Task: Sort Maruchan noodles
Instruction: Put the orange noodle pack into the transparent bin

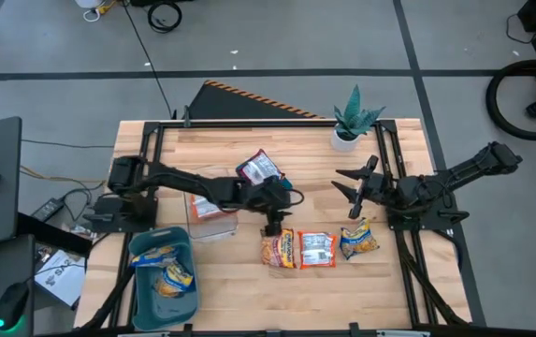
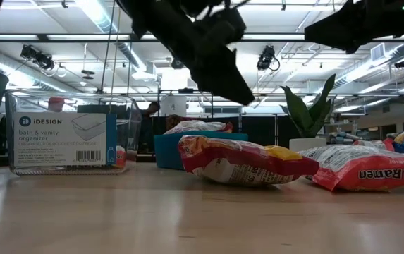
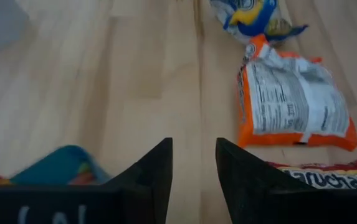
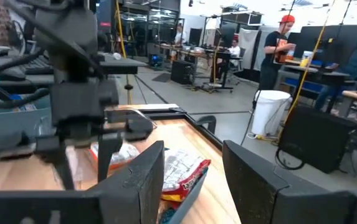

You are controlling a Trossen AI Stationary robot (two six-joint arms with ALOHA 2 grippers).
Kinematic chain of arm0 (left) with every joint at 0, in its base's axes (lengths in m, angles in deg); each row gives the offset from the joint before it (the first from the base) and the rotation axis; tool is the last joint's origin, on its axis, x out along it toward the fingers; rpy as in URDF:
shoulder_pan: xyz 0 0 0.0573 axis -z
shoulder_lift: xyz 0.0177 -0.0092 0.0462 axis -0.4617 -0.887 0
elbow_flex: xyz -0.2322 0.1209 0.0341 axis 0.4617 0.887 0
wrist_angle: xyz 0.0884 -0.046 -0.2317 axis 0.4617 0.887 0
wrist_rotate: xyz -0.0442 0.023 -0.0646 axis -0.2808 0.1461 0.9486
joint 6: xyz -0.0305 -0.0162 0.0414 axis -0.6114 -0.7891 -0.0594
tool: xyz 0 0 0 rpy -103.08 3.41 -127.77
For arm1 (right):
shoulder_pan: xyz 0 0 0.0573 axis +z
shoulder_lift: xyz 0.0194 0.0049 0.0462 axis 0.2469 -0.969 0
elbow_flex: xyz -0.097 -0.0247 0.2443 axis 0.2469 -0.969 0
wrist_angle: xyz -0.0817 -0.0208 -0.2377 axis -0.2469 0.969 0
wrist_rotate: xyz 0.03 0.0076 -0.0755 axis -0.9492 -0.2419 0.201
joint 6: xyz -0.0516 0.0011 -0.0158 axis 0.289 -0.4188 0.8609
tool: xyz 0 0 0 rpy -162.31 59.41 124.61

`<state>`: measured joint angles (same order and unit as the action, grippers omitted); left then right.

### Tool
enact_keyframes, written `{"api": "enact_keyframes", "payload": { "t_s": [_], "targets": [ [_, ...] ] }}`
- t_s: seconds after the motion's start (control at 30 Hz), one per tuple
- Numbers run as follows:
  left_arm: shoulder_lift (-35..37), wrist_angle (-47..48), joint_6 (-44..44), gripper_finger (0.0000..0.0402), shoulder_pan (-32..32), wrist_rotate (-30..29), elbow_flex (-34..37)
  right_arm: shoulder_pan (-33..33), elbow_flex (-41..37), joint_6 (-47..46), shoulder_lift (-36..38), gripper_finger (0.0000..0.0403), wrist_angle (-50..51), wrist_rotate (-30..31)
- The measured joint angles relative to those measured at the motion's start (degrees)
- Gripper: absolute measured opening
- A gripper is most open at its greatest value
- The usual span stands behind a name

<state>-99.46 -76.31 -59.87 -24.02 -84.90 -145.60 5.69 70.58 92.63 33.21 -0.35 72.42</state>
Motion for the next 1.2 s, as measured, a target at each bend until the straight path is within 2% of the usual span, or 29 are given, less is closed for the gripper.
{"api": "enact_keyframes", "payload": {
  "t_s": [0.23,0.43,0.57,0.73,0.9,1.2],
  "targets": [
    [-9.64,3.46,-2.89,0.0157,0.8,6.65,-10.15,0.55,0.0,0.89,0.0,0.0168,-0.2,0.64],
    [-15.94,7.43,-2.32,0.02,2.0,9.26,-19.05,0.57,0.01,0.87,-0.02,0.0168,0.41,1.27],
    [-17.8,5.78,-2.08,0.0239,2.33,11.6,-21.81,0.57,0.01,0.89,-0.04,0.0168,0.67,1.27],
    [-18.82,6.66,-1.29,0.0275,2.28,12.98,-21.96,0.57,0.02,0.54,-0.02,0.0169,1.09,1.31],
    [-21.12,6.4,1.67,0.0276,2.55,12.78,-21.76,0.58,0.01,0.34,-0.17,0.0169,0.75,1.44],
    [-24.25,6.39,3.37,0.0249,2.56,11.97,-21.95,0.59,0.0,0.48,-0.31,0.0169,1.05,1.49]
  ]
}}
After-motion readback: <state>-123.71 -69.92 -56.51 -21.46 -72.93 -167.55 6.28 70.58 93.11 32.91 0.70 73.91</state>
